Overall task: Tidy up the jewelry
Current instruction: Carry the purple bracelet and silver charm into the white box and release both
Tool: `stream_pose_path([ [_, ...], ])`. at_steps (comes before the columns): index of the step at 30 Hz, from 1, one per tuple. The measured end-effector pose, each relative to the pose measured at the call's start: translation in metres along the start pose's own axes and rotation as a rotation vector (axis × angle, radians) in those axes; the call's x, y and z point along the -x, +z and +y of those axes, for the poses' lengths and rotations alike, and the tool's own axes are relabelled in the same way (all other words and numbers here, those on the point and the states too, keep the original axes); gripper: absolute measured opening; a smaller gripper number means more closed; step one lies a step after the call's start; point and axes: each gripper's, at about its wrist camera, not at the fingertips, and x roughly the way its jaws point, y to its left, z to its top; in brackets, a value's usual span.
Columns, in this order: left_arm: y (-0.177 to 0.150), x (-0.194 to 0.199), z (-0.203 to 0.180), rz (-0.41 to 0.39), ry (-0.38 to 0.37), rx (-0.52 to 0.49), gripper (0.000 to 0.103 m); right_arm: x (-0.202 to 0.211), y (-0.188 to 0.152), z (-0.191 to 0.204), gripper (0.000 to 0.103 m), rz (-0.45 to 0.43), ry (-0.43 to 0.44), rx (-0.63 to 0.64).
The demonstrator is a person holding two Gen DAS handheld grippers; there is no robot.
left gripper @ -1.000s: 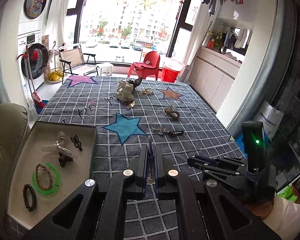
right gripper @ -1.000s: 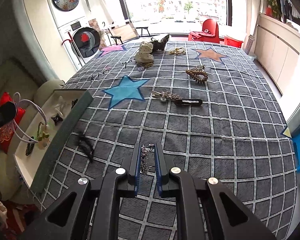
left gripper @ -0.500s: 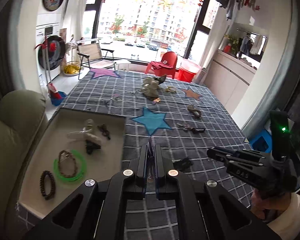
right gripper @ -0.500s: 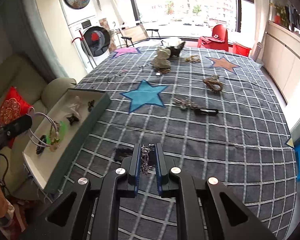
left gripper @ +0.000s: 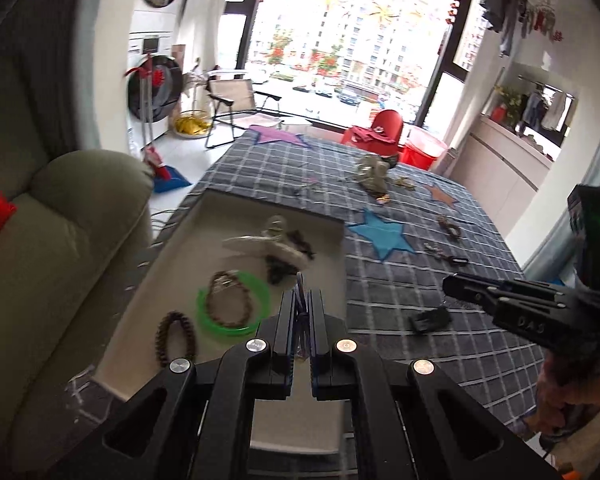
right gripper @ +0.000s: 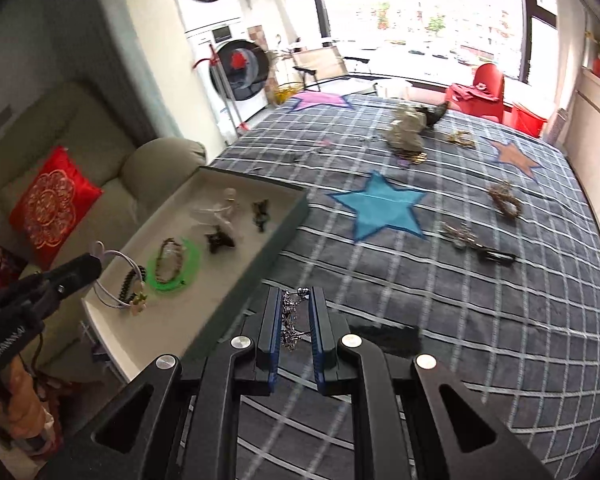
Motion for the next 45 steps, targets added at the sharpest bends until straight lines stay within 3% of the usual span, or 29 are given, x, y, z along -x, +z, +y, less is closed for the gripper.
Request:
stream_pose_path([
  [12, -0.017, -0.005, 0.051, 0.032, 0.065, 0.059, 0.007, -0.042, 0.017, 0.061, 0.014, 0.07, 0.106, 0.069],
  [24, -0.03, -0.042, 0.062, 0.12, 0.085, 0.075, 0.007, -0.091, 0.031, 0.066, 0.014, 0.172, 0.189, -0.014],
  [45, -0.038, -0.073, 0.068, 0.204, 0.129, 0.083, 0.008, -0.154, 0.022, 0.066, 0.015, 0.29, 0.132, -0.028],
])
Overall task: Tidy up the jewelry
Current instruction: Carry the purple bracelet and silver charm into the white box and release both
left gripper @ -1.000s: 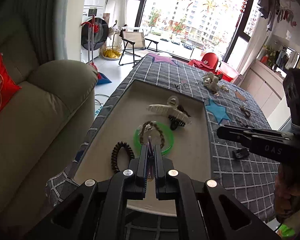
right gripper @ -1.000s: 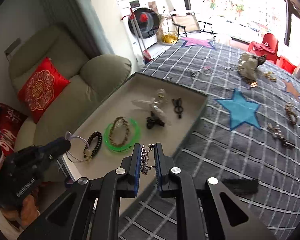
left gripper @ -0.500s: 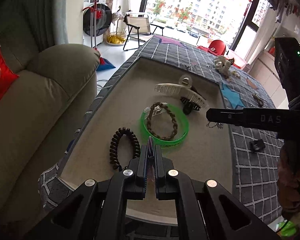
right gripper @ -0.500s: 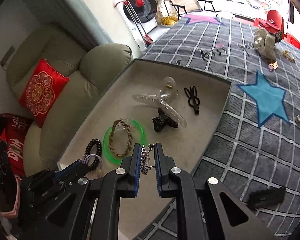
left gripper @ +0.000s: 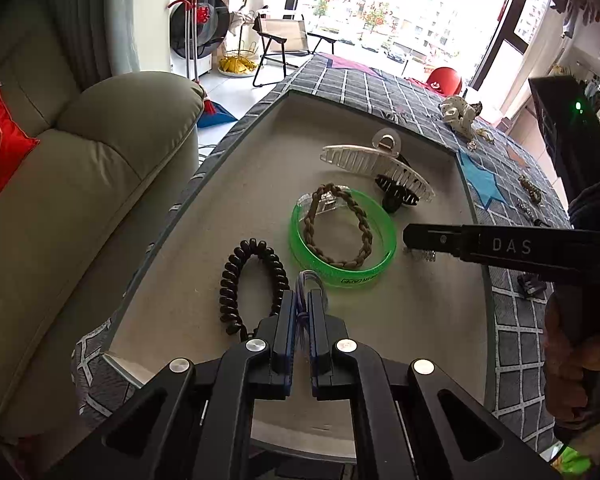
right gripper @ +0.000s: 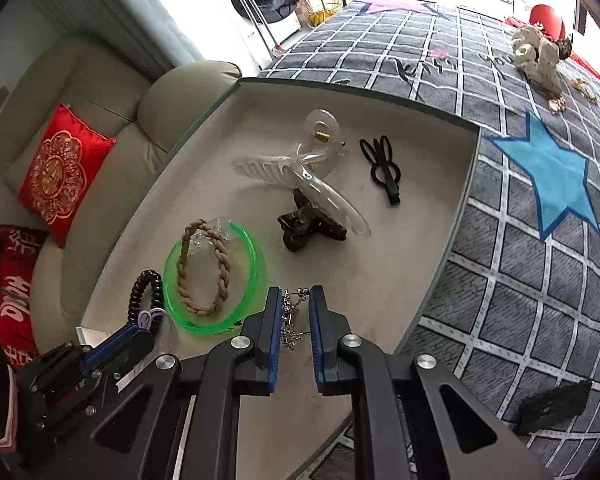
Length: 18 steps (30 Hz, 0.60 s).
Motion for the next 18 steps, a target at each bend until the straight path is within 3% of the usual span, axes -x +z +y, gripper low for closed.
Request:
stream_pose_path([
  [9, -0.001, -0.005, -0.006, 0.022, 0.042, -0.022, 0.008, -0.001, 0.001, 0.004, 0.018, 0.005, -0.009, 0.026],
  [14, -0.001, -0.003, -0.009, 0.032, 0.083, -0.024, 0.008, 0.008, 0.002, 0.006, 0.046, -0.016, 0.014, 0.025],
  [18, 0.001, -0.001, -0.01, 0.028, 0.096, -0.021, 0.008, 0.022, 0.002, 0.003, 0.055, -0.045, 0.035, 0.013],
])
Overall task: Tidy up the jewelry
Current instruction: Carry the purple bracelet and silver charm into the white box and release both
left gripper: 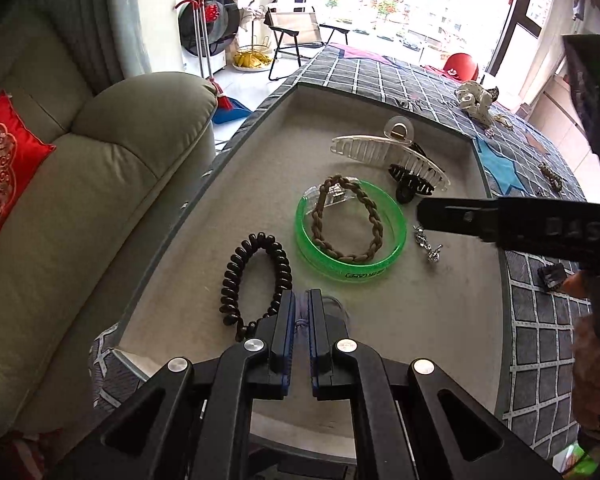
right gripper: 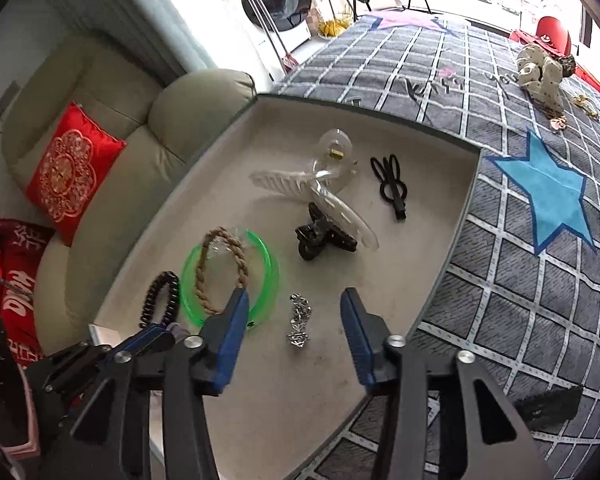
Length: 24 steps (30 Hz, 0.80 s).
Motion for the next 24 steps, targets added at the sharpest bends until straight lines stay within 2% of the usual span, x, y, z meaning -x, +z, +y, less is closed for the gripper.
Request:
stream_pose_path([
  [8, 0.002, 0.007, -0.005, -0.003, 0.001, -0.001, 0.008, 0.031, -0.007, -0.015, 0.065, -0.057, 0.018, -0.037],
  [15, 0.006, 0.011, -0.015, -0.002, 0.005, -0.023, 0.008, 0.06, -0.016, -0.037, 0.069, -0.104, 0.016, -0.065],
  [18, 0.009, 0.016, -0.016, -0.016, 0.019, -0.023, 0.008, 0.072, -0.021, -0.051, 0.07, -0.124, 0.001, -0.08],
  [24, 0.018, 0.028, -0.014, -0.048, 0.026, -0.008, 0.008, 0.099, -0.034, -0.09, 0.079, -0.171, -0.034, -0.144],
])
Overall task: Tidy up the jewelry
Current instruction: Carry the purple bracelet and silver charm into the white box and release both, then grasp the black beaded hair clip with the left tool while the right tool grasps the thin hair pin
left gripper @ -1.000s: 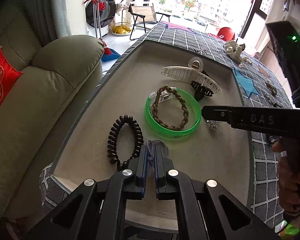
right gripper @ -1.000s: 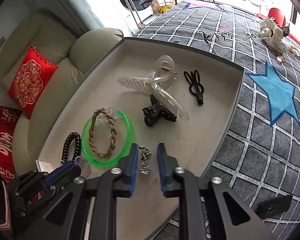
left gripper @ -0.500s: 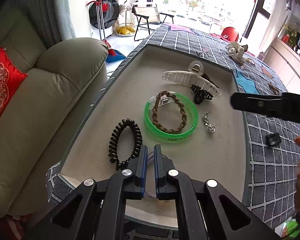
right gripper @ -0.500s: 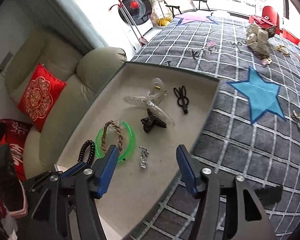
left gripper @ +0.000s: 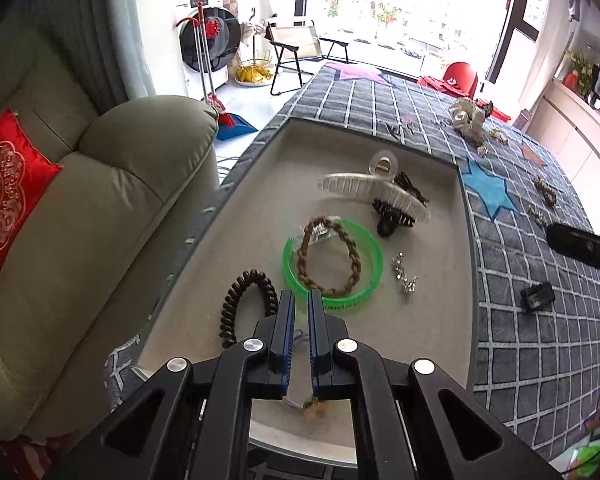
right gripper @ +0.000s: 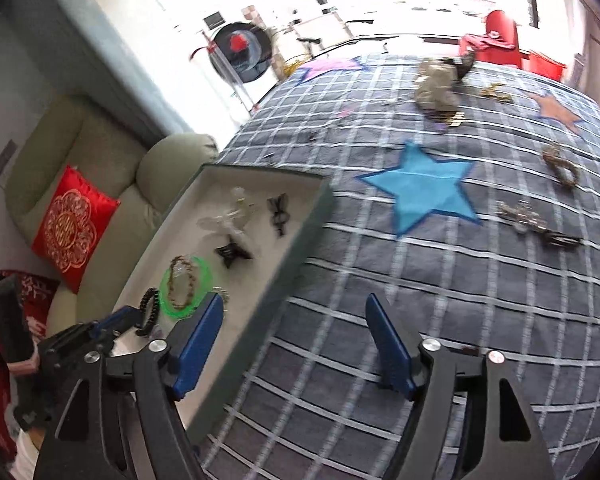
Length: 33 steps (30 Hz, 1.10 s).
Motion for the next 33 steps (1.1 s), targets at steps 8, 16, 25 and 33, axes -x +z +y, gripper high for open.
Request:
stream_pose_path([
  [8, 0.006, 0.02, -0.014, -0.073, 0.032, -0.013, 0.103, 0.02, -0.015, -0.062, 0.081, -0.02, -0.066, -0.106],
  [16, 0.011, 0.029, -0.059, -0.106, 0.023, -0.083, 0.103, 0.036, -0.029, -0.109, 0.081, -0.042, -0.145, -0.157],
  [25, 0.004, 0.035, -0.145, -0.113, -0.093, -0.211, 0.103, 0.045, -0.035, -0.158, 0.081, -0.055, -0.217, -0.22],
  [33, -0.01, 0.005, -0.209, -0.053, -0.154, -0.327, 0.103, 0.041, -0.026, -0.186, 0.081, -0.055, -0.261, -0.216],
])
